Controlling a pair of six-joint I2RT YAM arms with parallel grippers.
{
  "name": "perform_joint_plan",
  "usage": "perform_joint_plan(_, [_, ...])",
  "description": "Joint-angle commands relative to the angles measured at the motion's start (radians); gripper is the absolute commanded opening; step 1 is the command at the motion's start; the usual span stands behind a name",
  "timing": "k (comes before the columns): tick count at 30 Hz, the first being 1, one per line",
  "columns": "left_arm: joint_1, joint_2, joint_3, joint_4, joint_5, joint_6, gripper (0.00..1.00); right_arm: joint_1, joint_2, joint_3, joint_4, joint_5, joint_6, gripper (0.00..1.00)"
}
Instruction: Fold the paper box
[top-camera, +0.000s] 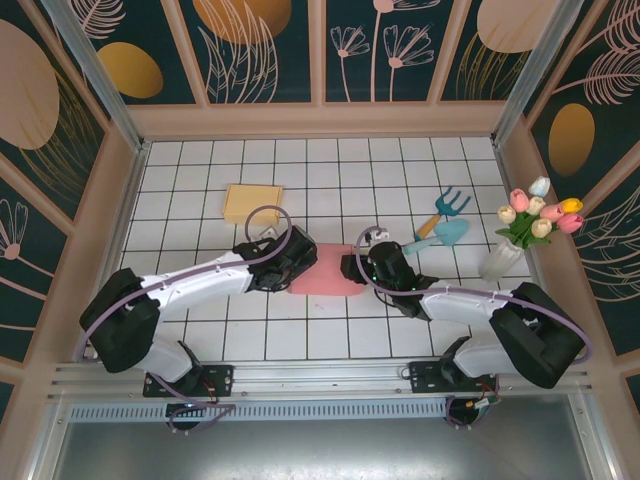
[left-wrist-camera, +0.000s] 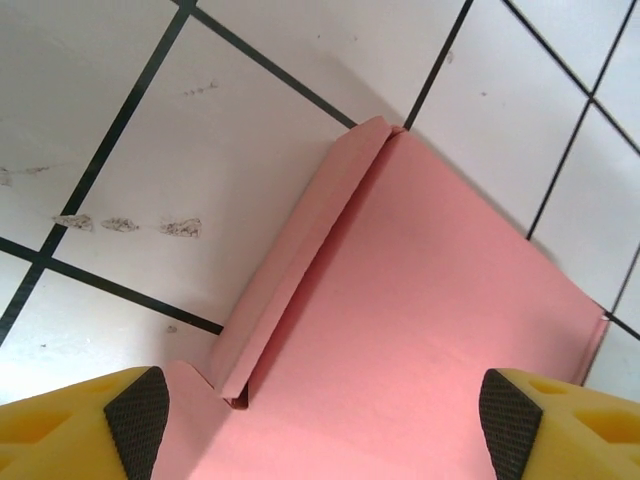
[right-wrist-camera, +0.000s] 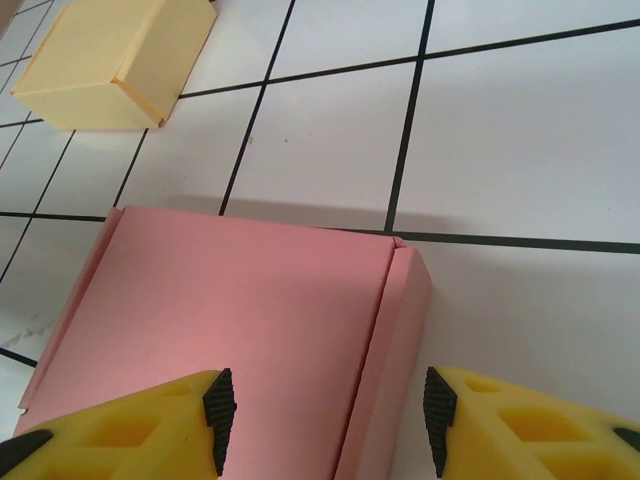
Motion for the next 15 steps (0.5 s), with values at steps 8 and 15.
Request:
perform_joint_plan(8, [-0.008,-0.093,-0.036,-0.047,-0.059,-0.010,0.85,0.010,0.039,-0.001,0.020,-0.058,-0.022,0.56])
perform_joint_plan(15, [-0.007,-0.083,-0.053,-0.020,-0.041,-0.017,0.85,0.012,0.098,-0.006,0.069,-0.086,-0.009,0.56])
